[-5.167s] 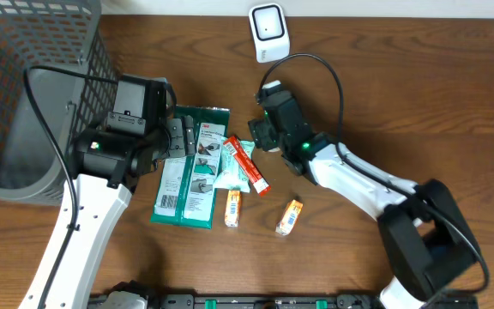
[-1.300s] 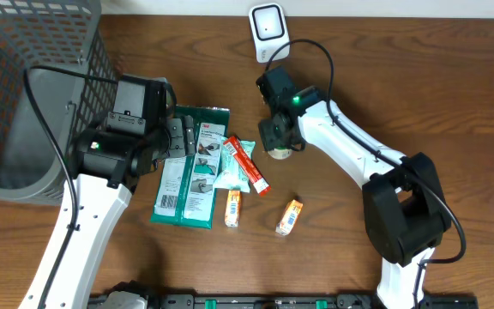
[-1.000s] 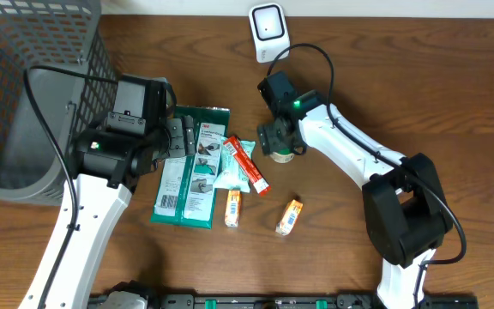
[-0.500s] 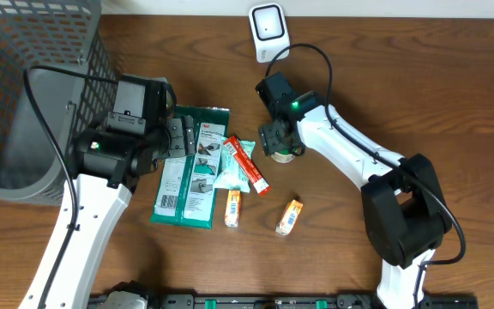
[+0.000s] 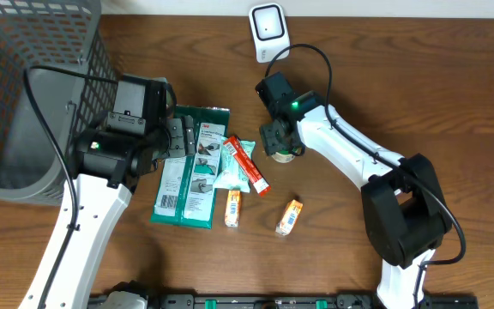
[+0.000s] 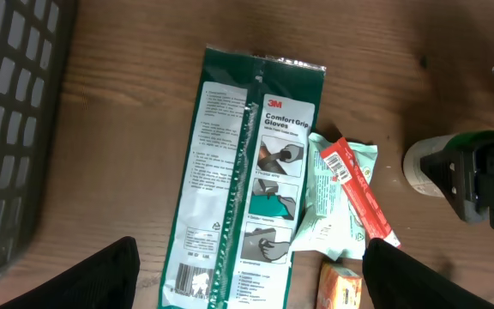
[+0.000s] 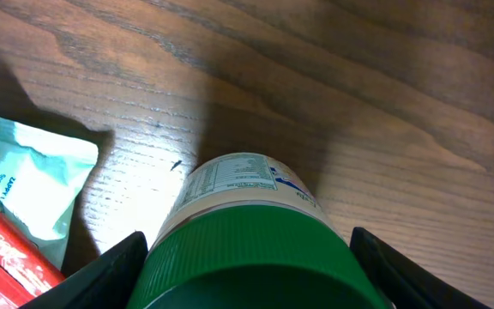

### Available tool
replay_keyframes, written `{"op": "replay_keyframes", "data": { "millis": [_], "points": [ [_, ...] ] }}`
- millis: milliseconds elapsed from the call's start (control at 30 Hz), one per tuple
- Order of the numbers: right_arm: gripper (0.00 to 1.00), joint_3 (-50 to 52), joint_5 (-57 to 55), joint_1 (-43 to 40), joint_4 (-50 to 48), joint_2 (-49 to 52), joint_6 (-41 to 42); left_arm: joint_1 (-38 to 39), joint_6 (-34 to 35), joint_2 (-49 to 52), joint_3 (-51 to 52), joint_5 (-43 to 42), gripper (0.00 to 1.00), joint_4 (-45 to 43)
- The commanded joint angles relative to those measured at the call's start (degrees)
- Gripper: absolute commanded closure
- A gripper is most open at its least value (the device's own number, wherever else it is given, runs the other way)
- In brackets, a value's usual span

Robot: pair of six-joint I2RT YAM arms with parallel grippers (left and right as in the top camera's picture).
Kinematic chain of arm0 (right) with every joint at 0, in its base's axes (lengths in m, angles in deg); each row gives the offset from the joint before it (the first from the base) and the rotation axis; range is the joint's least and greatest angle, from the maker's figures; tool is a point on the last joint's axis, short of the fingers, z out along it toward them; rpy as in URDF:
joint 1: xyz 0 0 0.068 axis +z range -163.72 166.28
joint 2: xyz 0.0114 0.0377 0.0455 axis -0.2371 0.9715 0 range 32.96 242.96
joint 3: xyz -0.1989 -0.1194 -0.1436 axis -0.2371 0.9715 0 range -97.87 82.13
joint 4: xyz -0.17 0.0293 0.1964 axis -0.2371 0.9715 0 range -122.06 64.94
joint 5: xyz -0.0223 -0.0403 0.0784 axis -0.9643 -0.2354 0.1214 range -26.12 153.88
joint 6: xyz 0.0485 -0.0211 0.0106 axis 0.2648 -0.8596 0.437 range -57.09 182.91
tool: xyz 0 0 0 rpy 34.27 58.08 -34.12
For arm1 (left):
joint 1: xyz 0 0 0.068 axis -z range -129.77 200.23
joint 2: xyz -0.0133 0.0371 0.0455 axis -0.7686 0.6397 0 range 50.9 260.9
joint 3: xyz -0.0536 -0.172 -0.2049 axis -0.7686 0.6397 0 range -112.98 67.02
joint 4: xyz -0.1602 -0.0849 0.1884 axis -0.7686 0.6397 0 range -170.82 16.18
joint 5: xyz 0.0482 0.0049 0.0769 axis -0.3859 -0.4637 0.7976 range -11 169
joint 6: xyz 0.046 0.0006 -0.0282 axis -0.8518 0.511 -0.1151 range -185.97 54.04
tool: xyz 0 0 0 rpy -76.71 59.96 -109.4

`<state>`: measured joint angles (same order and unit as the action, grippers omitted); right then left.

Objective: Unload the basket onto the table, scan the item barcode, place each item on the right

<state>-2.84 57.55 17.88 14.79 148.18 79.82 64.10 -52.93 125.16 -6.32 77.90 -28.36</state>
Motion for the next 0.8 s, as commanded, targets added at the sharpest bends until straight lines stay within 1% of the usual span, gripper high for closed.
{"op": "replay_keyframes", "data": {
  "millis": [0,200,267,333,567,767],
  "points": [
    [0.31,0.35,-0.22,0.39,0.7,-1.68,-0.22,-0.31,-0.79,0.22,-0.72,0.72,0.16,0.02],
    [0.32,0.46,-0.24,0.66,0.9,-1.66,-0.22,-0.31,-0.79,0.22,-0.72,0.7,0.16,0.02],
    [0.29,0.46,-0.22,0.79,0.9,-1.66,-0.22,-0.31,-0.79,0.22,-0.72,0.7,0.16,0.02],
    [0.28,0.46,-0.24,0.81,0.85,-1.66,-0.24,-0.31,-0.79,0.22,-0.72,0.72,0.16,0.02],
    [0.29,0.59,-0.24,0.87,1.31,-1.66,-0.24,-0.31,-0.79,0.22,-0.72,0.7,0.16,0.02],
    [0.29,2.01,-0.26,0.87,-0.17,-1.66,-0.24,-0.31,-0.79,0.22,-0.72,0.7,0.16,0.02]
  ]
}}
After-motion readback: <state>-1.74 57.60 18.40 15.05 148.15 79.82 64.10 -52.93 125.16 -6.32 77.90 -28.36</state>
